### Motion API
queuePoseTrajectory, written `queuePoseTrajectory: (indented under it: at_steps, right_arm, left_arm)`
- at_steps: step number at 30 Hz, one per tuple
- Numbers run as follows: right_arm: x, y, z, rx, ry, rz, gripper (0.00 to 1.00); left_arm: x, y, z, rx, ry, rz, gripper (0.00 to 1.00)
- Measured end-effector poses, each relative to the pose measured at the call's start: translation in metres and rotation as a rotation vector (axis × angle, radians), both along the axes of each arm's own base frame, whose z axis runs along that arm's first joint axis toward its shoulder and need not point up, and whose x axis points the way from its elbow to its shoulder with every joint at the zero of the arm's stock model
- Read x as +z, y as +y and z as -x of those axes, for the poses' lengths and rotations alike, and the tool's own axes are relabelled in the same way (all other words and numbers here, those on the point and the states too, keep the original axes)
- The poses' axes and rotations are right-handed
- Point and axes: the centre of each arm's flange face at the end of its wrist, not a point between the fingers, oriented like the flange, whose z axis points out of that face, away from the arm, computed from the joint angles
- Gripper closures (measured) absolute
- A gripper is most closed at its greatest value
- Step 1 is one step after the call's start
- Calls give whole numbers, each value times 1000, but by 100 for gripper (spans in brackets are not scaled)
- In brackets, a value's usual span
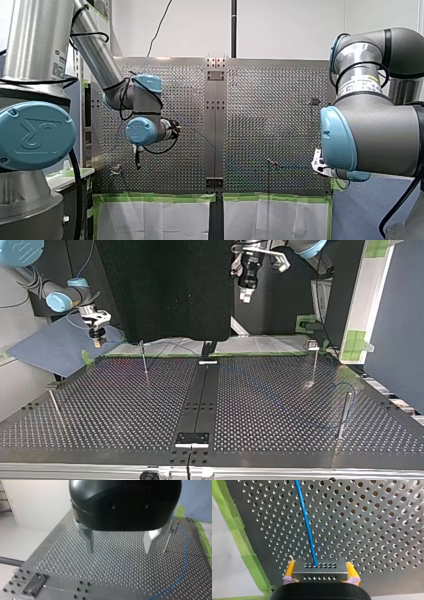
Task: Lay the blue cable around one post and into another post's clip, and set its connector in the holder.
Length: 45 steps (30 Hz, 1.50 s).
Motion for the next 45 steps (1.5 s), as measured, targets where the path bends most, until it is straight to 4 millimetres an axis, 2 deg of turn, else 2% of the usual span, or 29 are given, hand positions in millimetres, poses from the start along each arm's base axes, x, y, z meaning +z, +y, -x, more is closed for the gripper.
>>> queuePoseTrajectory:
  at_steps: [7, 15, 25, 29, 36, 41, 45]
  right_arm:
    - [2, -3, 8, -34, 34, -6, 100]
    - [15, -13, 10, -23, 95, 2, 100]
    - [54, -21, -8, 20, 142, 29, 100]
    - [71, -18, -25, 44, 144, 26, 100]
    - [89, -13, -59, 64, 153, 40, 100]
    - [123, -9, -92, 71, 160, 85, 100]
    - [149, -6, -107, 78, 160, 114, 100]
  left_arm:
    - [1, -3, -1, -25, -13, 10, 0]
    - [2, -2, -2, -19, -15, 11, 0]
    - [2, -1, -4, -12, -19, 14, 0]
    - [2, -1, -5, -10, -23, 16, 0]
    - [2, 0, -6, -6, -23, 16, 0]
    - [1, 2, -6, -3, -21, 14, 0]
    - [1, 3, -6, -1, -21, 13, 0]
